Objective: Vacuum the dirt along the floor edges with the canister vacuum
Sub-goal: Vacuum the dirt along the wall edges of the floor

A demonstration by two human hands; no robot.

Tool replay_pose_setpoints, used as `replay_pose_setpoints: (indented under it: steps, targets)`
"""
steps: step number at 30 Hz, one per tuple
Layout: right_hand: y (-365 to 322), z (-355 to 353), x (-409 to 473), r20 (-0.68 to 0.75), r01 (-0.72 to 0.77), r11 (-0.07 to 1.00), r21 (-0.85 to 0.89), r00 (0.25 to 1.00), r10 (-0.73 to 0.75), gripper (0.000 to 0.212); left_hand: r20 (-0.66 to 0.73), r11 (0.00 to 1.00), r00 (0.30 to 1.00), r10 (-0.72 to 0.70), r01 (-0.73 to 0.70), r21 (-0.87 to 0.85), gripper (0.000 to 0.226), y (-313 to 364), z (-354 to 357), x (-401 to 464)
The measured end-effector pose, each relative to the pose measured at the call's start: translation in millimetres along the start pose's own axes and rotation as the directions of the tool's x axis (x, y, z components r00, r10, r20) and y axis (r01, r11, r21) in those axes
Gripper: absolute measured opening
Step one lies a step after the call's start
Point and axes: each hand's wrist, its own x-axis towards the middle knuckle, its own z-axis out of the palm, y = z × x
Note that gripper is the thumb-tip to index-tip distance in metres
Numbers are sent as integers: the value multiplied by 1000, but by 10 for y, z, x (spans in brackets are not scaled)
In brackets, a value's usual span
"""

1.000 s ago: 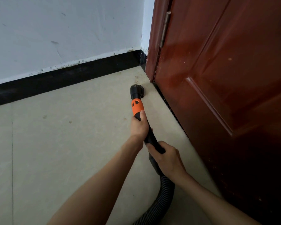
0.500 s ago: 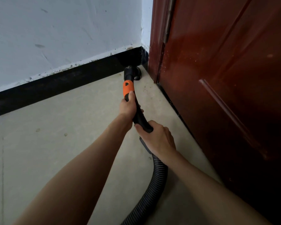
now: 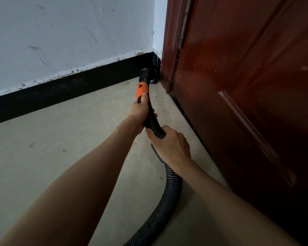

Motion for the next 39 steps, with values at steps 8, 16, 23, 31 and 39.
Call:
replay_pose_setpoints:
  steps: [8,16,23,31,39]
  targets:
    - [84,-20,-334,9,-13,999,38,1000,13,41,43,1000,999,7,-8,14,36,-177,-26,-242]
    - [140,-66,-758,20,-24,998,66,1000,23,43,62,997,997,-53,50,56,34,-309,-72,-631]
    - [256,-62,-1154,34,-27,999,26,999,26,43,79,999,996,-35,32,37,34,-599,-124,-944]
    - [602,-122,-1694,20,-103,995,10,995,102,39,170,994,985,-41,23,105,30,-969,77,-1338]
    - [500,-158,-1470,44,-128,990,49,991,126,43,143,992,989,-25,7,125,32,-793,126,-1182]
